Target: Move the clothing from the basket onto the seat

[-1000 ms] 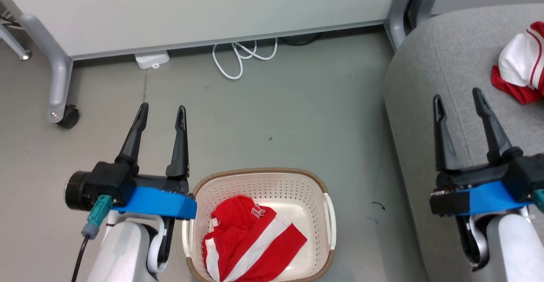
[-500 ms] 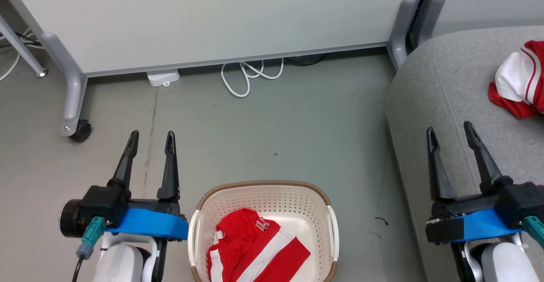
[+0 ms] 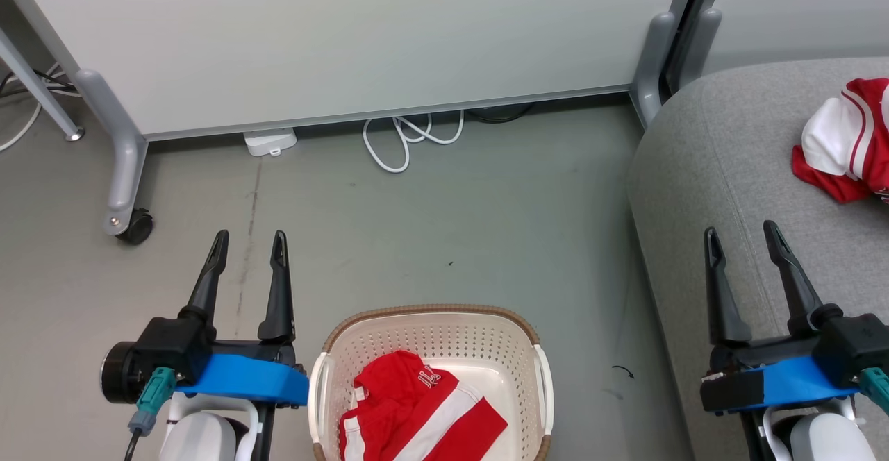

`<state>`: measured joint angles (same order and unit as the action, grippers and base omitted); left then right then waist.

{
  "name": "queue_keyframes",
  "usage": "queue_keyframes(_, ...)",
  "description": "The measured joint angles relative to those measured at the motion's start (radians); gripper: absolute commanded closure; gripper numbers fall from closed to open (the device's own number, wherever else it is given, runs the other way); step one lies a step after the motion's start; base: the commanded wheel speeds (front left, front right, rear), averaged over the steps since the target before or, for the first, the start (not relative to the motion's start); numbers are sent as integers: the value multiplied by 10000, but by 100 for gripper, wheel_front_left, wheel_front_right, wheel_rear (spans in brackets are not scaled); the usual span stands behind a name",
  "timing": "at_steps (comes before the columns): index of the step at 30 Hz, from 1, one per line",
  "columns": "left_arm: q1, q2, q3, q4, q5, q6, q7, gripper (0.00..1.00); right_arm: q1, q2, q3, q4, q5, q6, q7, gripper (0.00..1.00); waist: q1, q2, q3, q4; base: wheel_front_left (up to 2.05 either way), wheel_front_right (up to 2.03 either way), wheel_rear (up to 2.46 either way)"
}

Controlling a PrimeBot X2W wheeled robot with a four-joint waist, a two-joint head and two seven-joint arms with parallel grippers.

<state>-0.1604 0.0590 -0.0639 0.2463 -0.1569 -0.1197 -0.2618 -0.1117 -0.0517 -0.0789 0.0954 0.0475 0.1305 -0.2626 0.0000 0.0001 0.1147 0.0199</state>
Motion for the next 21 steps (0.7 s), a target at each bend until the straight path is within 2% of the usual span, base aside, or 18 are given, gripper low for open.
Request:
queue_keyframes(14, -27, -44, 23, 17, 96, -42, 0, 0, 28, 2, -15, 4, 115, 0, 0, 0, 0, 0, 113, 15, 0, 0, 0)
queue_keyframes(18, -359, -33, -280, 228, 173, -50, -2, 0, 19, 4, 12, -21, 125, 2, 0, 0, 0, 0, 215, 41, 0, 0, 0)
queue_keyframes(21, -733, 190, -840, 525, 194, -98, 0, 0, -37, 4, 65, -48, 123, 2, 0, 0, 0, 0, 324, 26, 0, 0, 0)
